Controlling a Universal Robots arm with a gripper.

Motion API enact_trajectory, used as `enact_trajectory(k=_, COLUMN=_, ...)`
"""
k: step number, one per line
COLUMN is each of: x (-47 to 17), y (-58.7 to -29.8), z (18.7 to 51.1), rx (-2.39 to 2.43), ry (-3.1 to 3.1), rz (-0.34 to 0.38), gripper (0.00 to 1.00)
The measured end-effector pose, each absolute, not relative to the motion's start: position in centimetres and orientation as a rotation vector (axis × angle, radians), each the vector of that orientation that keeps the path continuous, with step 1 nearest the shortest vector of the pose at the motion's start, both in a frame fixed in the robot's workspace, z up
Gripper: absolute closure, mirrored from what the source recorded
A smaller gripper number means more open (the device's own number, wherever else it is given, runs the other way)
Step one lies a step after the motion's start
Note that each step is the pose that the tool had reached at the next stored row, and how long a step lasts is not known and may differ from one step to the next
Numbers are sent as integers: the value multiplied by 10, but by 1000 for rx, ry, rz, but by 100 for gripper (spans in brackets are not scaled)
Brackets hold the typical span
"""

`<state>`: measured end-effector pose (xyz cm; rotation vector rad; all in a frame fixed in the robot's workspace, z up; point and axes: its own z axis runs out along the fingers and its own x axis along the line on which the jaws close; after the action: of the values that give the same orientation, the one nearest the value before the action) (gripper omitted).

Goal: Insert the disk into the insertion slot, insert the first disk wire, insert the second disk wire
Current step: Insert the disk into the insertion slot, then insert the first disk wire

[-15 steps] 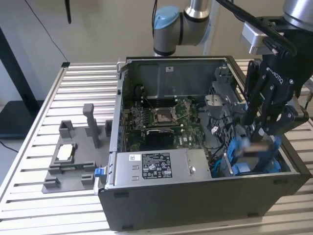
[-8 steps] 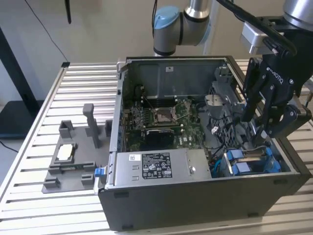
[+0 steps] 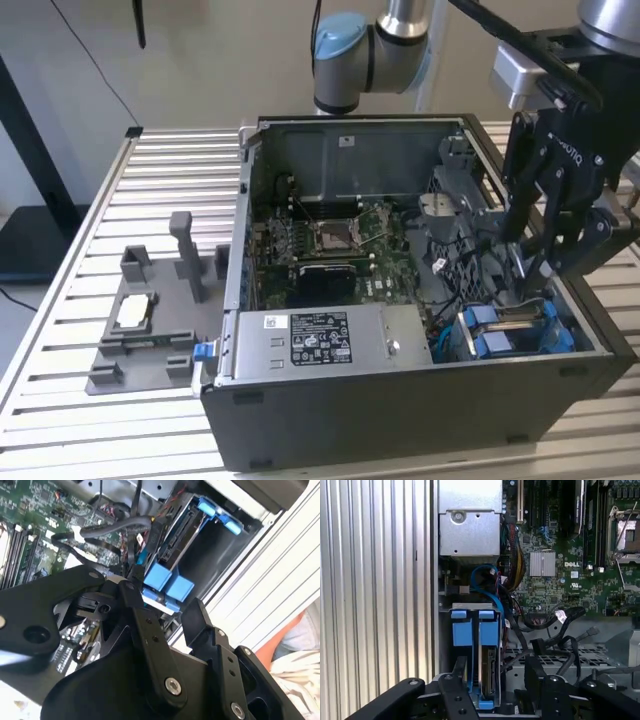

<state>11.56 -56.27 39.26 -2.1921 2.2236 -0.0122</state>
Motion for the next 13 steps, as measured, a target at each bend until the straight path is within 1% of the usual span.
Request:
enact_trajectory(k=3, x=115, y=-560, z=393, rx=-2165, ry=2196, rz=-53, gripper=42)
enact_trajectory(k=8, x=115, y=-546, z=391, rx=-2145, ry=2175, rz=-94, gripper=42)
enact_trajectory(k=13, x=115, y=-545, z=389, rx=-2138, ry=2147, rz=-134, gripper=42)
